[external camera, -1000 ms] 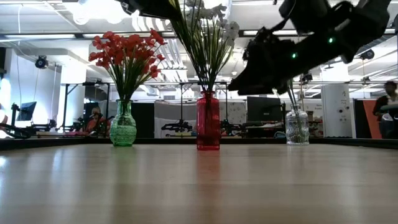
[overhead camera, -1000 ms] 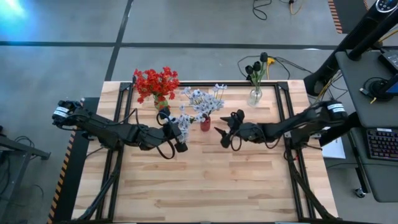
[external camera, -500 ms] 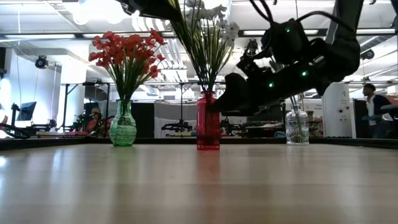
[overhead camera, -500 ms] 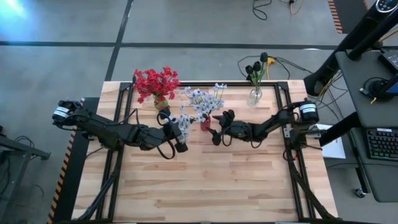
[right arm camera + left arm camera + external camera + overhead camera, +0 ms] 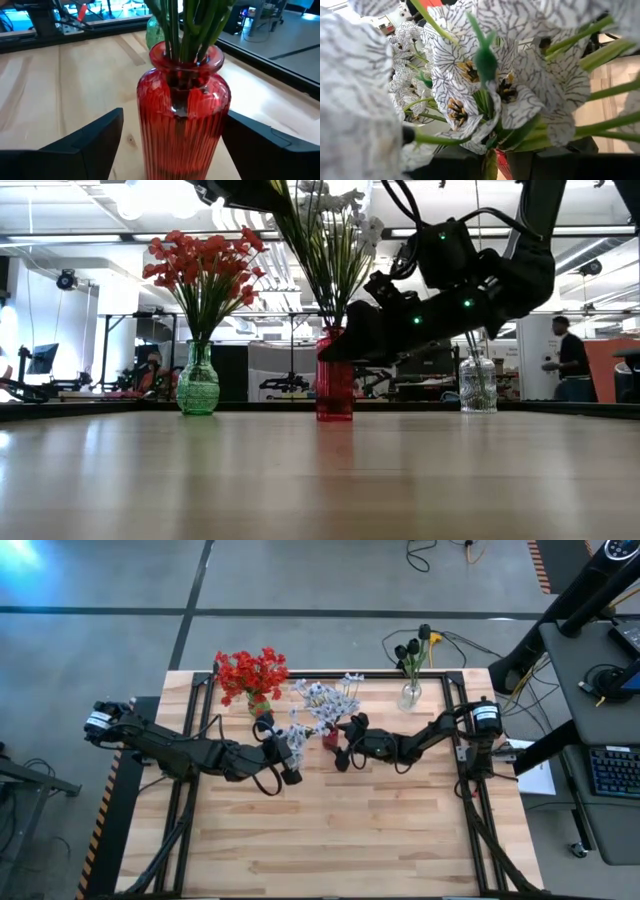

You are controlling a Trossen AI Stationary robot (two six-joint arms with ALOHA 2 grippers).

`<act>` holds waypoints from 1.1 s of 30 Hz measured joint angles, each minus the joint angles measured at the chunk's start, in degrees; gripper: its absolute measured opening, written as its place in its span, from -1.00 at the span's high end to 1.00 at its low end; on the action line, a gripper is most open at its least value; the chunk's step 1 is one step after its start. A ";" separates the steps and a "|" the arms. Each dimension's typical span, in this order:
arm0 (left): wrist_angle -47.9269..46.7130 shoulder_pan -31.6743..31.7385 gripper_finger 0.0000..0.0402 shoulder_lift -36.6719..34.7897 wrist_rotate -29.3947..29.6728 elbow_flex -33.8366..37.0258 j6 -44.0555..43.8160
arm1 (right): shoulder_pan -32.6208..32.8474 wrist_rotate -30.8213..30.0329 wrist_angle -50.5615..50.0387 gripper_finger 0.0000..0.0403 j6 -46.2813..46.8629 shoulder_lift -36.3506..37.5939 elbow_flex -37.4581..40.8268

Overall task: Sort flowers into vase by color
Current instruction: Put the white flowers into the red vase

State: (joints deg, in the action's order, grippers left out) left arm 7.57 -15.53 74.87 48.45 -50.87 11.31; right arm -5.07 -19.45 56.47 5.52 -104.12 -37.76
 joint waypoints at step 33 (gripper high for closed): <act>3.10 6.47 0.82 8.91 -4.00 -0.07 -0.26 | 0.03 0.31 -0.36 -0.22 0.43 -0.01 0.00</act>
State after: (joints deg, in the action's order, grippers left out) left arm 10.68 -9.06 83.78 44.45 -50.94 11.05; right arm -5.04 -19.14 56.11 5.94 -104.12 -37.76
